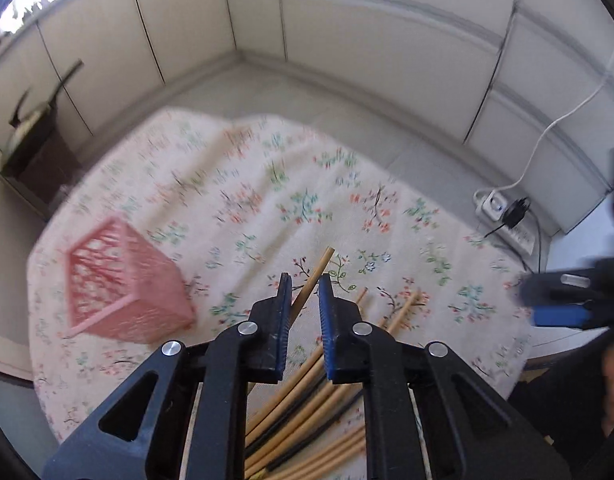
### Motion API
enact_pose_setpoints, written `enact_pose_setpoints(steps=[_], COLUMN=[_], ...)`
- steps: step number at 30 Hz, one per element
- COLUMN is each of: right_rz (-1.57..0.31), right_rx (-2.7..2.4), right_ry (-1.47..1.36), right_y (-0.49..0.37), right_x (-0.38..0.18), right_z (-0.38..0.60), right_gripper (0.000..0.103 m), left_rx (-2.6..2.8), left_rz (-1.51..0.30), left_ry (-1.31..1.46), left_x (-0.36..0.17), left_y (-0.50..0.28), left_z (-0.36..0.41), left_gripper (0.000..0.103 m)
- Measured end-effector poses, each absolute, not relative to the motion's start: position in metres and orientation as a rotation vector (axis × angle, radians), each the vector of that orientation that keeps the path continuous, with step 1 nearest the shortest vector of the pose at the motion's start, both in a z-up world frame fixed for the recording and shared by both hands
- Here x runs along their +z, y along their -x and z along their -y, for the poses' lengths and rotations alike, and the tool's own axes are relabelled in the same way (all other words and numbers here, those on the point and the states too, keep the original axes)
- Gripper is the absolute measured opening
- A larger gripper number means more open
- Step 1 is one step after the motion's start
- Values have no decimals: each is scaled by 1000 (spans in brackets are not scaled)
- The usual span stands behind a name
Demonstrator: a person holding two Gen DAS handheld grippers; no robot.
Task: Organize utensils
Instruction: 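Grasp a wooden chopstick from the pile with the left tool while the right tool grasps another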
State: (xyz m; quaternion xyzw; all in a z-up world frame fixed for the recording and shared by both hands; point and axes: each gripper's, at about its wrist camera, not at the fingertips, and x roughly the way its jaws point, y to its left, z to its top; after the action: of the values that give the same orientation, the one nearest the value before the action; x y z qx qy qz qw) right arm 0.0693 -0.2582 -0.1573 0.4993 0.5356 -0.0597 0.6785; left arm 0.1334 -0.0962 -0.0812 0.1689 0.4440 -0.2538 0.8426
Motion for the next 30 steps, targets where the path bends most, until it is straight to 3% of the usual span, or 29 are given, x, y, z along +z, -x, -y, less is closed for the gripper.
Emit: enact_pose_setpoints(steps=[5, 9, 12, 14, 15, 16, 24, 30], right_rz=[-1248, -1274, -1293, -1249, -1258, -1274, -1201, -1033], right_rx=[-195, -273, -334, -369, -370, -384, -333, -158], right_ry=[-1082, -1115, -1219, -1242, -1231, -1220, -1152, -915], right_y=[-95, -114, -120, -122, -126, -128, -126, -117], right_x=[-171, -192, -213, -210, -212, -215, -200, -115], right_z=[235, 223, 224, 225, 224, 223, 218, 194], right_gripper=[69, 39, 29, 29, 23, 10, 7, 7], left_rx=[-519, -482, -466, -462, -464, -464, -422, -402], left_rz=[-785, -714, -686, -677, -676, -677, -642, -571], left_ry=[-311, -294, -280, -258, -243, -235, -158, -90], left_x=[-31, -14, -9, -5, -5, -5, 5, 31], left_y=[-85, -63, -57, -56, -57, -58, -61, -47], left_z=[53, 31, 20, 14, 11, 9, -15, -29], left_gripper=[11, 9, 8, 8, 8, 8, 5, 5])
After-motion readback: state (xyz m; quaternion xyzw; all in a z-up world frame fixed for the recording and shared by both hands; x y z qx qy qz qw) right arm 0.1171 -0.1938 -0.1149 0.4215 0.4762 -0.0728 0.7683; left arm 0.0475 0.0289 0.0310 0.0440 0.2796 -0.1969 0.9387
